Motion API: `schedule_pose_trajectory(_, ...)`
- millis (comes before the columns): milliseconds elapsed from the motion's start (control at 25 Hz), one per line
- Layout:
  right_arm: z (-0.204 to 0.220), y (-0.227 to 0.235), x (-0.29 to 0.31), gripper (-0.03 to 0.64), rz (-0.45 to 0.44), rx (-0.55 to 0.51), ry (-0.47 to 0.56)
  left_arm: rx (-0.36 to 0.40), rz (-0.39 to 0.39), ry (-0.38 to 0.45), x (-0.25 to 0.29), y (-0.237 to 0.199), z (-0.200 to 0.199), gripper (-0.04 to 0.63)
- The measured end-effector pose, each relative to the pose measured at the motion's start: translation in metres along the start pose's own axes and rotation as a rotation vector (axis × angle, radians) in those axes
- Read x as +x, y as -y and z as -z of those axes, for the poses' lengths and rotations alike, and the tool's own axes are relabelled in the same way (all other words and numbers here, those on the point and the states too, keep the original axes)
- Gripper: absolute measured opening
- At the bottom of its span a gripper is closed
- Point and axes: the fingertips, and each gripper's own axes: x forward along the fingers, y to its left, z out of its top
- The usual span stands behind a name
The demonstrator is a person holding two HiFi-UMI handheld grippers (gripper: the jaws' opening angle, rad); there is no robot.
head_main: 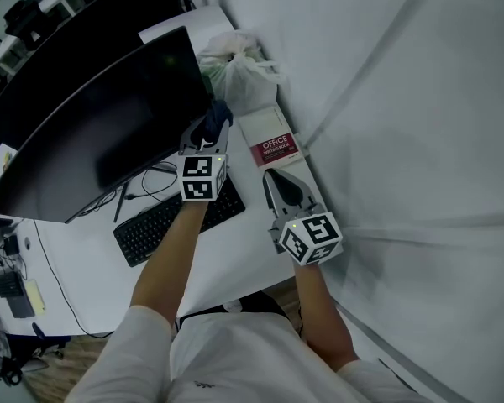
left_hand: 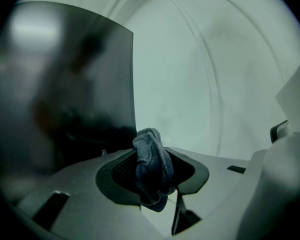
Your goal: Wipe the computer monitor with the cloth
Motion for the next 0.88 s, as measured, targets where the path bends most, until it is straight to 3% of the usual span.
schedule_pose_trajectory(560, 0.031, 0.006, -0.006, 0.019, 0.027, 0.005, -0.069, -0.040, -0.013, -0.133, 0.009, -0.002, 0.080, 0.153)
schedule_pose_trajectory(880, 0.039, 0.004, -0.003, 0.020, 0.025, 0.002, -0.092, 0.008, -0.023, -0.171, 0.001, -0.008, 0.098, 0.153)
